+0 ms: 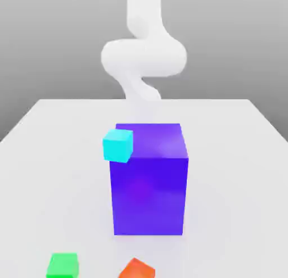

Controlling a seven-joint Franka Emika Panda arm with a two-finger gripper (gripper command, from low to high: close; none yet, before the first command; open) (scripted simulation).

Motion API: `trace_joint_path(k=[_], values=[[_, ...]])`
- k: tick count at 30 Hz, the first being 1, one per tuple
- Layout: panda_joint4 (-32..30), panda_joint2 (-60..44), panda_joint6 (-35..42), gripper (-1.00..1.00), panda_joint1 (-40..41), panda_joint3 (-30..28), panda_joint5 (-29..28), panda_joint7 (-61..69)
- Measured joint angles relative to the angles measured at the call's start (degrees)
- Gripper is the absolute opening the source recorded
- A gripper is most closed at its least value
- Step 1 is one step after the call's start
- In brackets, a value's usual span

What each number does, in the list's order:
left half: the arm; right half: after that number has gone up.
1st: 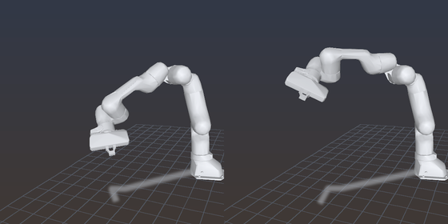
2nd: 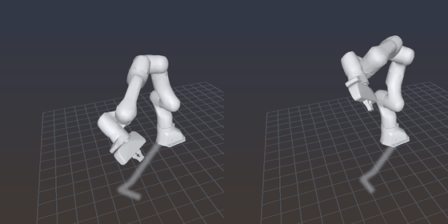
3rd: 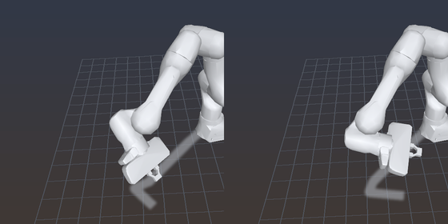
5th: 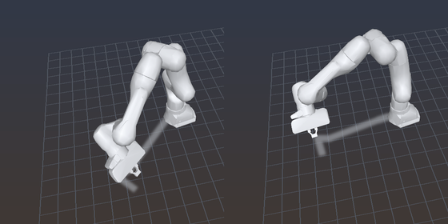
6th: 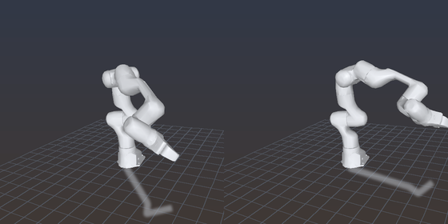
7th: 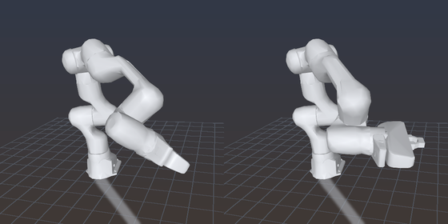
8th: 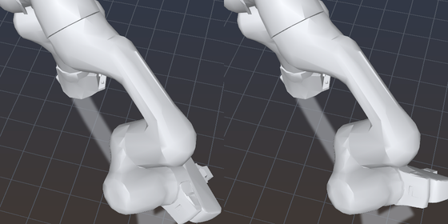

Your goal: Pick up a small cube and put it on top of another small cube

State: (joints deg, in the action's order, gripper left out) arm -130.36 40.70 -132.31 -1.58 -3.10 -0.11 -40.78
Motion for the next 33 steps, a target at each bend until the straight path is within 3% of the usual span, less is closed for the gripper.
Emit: trace_joint_path(k=[9,17,25,33], values=[[5.12,-18.44,-2.10,0.00,-4.26,-11.36,3.35,21.28],[9.69,-35.25,-3.60,0.00,-4.61,-19.22,10.99,43.11],[14.33,-52.34,-4.81,0.00,1.65,-19.88,18.45,64.72],[18.65,-67.95,-7.13,0.00,9.57,-18.11,19.92,82.43]])
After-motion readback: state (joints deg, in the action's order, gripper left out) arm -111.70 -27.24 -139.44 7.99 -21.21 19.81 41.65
